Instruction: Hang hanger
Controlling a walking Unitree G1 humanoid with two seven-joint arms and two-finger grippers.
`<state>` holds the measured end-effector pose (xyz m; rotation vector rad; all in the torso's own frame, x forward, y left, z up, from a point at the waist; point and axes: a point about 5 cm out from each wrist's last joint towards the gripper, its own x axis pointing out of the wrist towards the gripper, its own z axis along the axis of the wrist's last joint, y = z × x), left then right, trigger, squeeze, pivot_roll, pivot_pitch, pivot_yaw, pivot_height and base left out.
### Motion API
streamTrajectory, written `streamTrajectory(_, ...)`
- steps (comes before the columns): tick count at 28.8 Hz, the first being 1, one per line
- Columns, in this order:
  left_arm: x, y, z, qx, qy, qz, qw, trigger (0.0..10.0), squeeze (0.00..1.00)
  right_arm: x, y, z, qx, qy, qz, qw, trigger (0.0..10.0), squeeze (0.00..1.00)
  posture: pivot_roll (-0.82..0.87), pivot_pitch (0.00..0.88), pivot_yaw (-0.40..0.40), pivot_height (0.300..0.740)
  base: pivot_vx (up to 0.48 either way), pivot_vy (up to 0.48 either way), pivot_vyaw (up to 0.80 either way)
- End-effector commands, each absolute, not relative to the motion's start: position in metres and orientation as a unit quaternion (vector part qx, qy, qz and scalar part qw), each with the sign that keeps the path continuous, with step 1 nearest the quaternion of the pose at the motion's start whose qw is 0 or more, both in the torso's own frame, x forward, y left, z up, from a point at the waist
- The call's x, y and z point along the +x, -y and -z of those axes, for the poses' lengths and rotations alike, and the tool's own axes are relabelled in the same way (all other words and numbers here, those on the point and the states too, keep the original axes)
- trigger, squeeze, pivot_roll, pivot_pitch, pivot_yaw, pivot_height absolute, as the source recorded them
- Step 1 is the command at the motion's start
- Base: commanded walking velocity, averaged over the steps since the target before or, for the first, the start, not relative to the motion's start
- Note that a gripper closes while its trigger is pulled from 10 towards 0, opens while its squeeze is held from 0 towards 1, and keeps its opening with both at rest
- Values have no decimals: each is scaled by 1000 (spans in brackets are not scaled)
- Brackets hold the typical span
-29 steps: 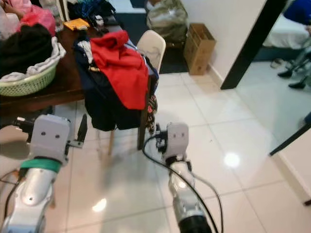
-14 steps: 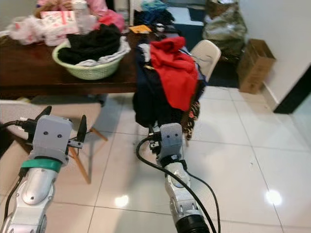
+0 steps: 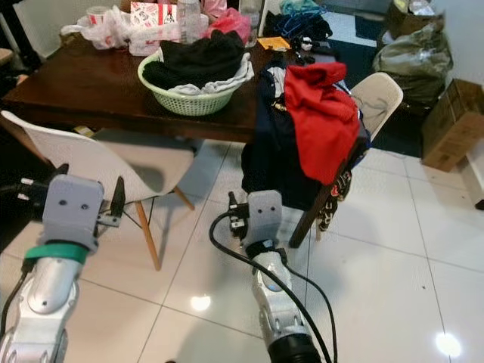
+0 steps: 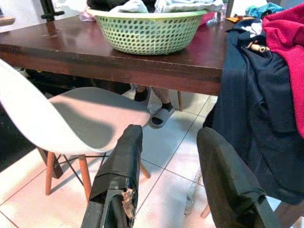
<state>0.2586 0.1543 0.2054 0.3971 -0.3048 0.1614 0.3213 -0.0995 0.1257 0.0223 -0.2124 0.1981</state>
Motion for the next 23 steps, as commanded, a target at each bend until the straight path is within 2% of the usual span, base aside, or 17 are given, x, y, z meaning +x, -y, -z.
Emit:
streamTrajectory(1,260,-155,-202,198,139,-79,967,10000,0,320,104,-121,15,94,-89,991,10000,0,65,80,18,740,345,334,0)
streamTrajectory(10,260,-155,-203,197,142,-76,967,10000,0,321,107,-122,27,93,-79,992,10000,0,64,82,19,740,346,333,0)
streamTrajectory(23,261,-156,-206,202,147,-67,966,10000,0,328,109,-144,57,124,-60,989,10000,0,69,82,23,740,346,332,-750)
